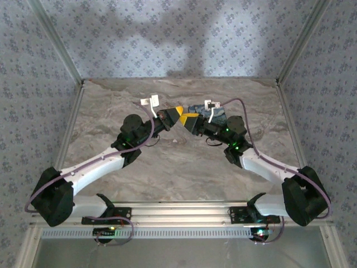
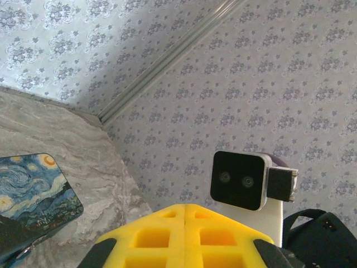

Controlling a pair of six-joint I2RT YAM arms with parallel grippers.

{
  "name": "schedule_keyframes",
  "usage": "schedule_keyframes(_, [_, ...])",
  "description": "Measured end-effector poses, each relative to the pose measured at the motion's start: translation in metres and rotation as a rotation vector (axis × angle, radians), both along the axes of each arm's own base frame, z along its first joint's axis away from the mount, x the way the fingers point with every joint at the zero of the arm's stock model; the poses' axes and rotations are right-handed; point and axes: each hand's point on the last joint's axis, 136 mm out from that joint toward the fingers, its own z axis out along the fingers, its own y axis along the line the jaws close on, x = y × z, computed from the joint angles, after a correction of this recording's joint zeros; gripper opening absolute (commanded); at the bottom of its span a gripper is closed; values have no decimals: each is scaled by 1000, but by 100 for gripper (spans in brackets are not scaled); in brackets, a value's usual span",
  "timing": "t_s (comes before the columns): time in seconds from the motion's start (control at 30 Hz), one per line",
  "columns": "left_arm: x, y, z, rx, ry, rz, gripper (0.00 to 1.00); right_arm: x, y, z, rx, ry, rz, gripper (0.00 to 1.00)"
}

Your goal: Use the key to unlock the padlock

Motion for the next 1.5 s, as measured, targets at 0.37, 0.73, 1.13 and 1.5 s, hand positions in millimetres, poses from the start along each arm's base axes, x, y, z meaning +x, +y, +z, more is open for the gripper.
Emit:
schedule_keyframes(0.37, [1, 1, 1, -8, 5, 4, 0, 2, 6, 2, 14, 8, 14, 30])
schedule_keyframes(0.73, [5, 4, 1, -11, 9, 27, 0, 2, 8, 5, 26, 9, 25, 0])
schedule_keyframes(1.13, [-3, 11, -2, 77, 29, 38, 44, 3, 3, -27, -164, 3, -38, 0])
schedule_keyframes(1.5, [-7, 46, 21, 197, 73, 108, 53, -2, -13, -46, -445, -163, -112, 0])
